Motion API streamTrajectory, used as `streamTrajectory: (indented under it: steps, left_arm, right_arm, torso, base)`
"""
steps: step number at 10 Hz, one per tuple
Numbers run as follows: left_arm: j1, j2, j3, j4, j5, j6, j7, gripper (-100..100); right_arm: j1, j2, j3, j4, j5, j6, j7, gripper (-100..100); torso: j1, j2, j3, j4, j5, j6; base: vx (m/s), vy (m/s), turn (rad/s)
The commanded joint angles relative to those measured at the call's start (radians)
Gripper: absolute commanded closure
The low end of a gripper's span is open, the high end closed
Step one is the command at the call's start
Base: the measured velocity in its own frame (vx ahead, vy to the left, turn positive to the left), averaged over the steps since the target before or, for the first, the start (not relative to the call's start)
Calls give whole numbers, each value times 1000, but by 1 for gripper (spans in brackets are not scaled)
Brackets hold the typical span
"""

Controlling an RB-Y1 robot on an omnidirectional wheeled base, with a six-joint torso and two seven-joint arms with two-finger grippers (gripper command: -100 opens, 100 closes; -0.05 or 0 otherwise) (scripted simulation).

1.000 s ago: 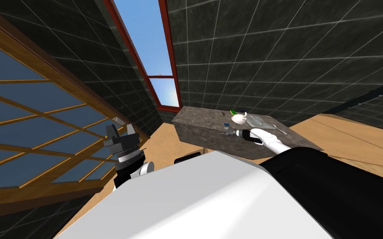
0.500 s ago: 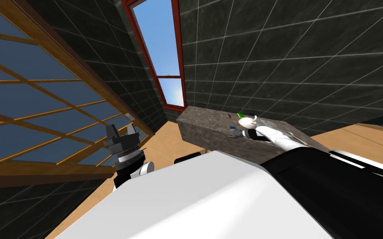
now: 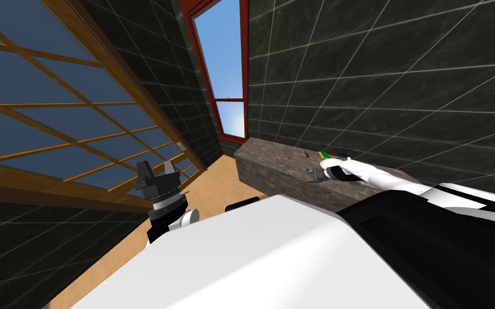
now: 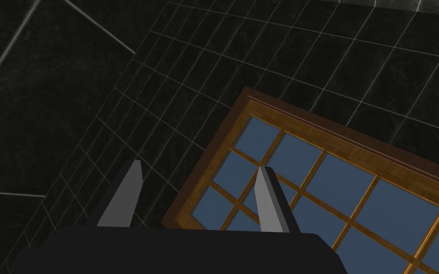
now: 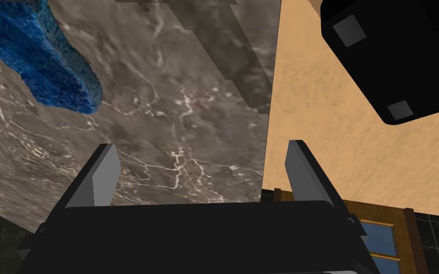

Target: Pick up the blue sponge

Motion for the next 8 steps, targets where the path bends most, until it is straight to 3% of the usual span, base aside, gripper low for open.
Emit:
streamTrajectory:
  steps: [1, 2, 3, 5, 6, 8]
  left_arm:
    - [0, 0, 0, 0, 0, 0, 0, 0]
    - [0, 0, 0, 0, 0, 0, 0, 0]
    - [0, 0, 0, 0, 0, 0, 0, 0]
    - [0, 0, 0, 0, 0, 0, 0, 0]
    - [0, 0, 0, 0, 0, 0, 0, 0]
    - [0, 0, 0, 0, 0, 0, 0, 0]
  right_arm:
    - [13, -42, 25, 50, 33, -30, 5, -100]
    - [10, -60, 47, 81, 52, -46, 6, -100]
    - [10, -60, 47, 81, 52, -46, 6, -100]
    - [7, -84, 91, 133, 83, -75, 8, -100]
    - [5, -96, 130, 172, 105, -96, 9, -100]
    - [5, -101, 168, 204, 121, -114, 10, -100]
  torso:
    - [0, 0, 0, 0, 0, 0]
    - [-1, -1, 0, 0, 0, 0]
    - [-2, -1, -1, 0, 0, 0]
    - [0, 0, 0, 0, 0, 1]
    - [-1, -1, -1, 0, -1, 0]
    - [-6, -4, -2, -1, -2, 1]
  base:
    - [46, -47, 266]
    - [57, -58, 264]
    - [42, -48, 94]
    - [47, -43, 172]
    - [86, -105, 300]
    - [85, -116, 155]
